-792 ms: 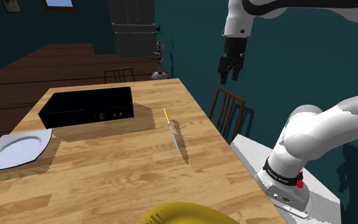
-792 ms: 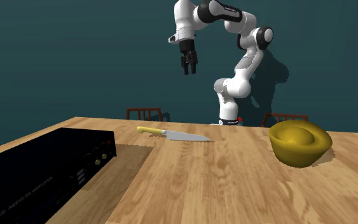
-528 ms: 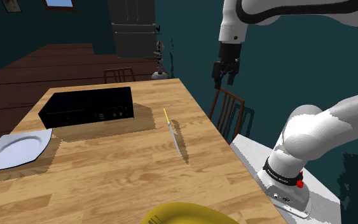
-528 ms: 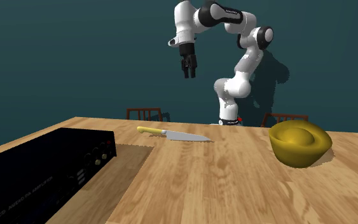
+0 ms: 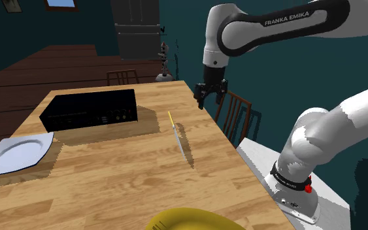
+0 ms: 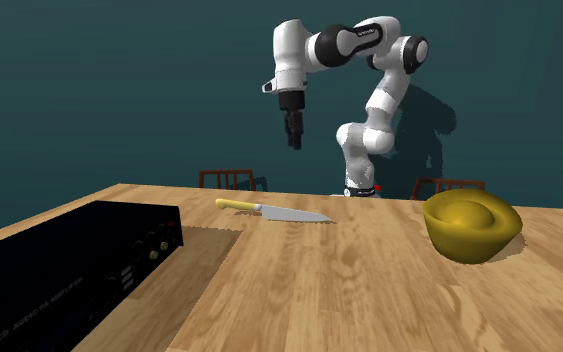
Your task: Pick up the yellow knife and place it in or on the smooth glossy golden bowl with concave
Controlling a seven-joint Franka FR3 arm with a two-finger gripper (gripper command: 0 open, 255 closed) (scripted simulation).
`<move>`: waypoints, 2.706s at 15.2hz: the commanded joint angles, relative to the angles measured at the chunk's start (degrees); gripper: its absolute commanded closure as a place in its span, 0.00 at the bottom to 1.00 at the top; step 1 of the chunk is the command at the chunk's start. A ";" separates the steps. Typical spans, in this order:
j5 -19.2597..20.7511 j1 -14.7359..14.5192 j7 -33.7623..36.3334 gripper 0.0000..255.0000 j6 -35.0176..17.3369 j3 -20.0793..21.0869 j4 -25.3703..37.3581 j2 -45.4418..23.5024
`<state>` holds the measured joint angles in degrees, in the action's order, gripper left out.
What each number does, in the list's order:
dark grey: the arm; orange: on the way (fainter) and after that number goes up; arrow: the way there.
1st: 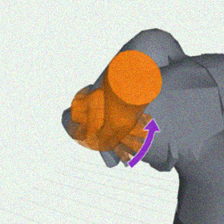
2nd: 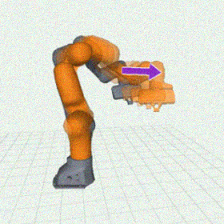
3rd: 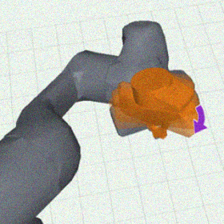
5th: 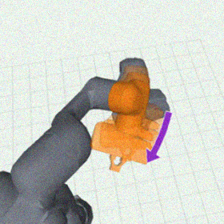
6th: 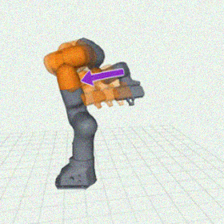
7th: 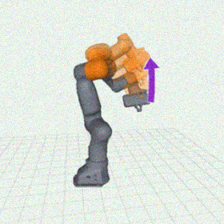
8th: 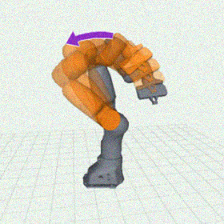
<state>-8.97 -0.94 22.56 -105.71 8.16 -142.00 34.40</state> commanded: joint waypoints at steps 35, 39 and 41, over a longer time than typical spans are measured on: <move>9.92 3.62 31.98 1.00 -30.78 13.55 5.33 -33.49; 9.92 3.62 31.99 1.00 -30.79 13.56 5.33 -33.49; 9.30 3.60 31.51 1.00 -29.20 13.53 5.85 -32.34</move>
<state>0.55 2.65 54.28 -135.53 21.72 -136.37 1.64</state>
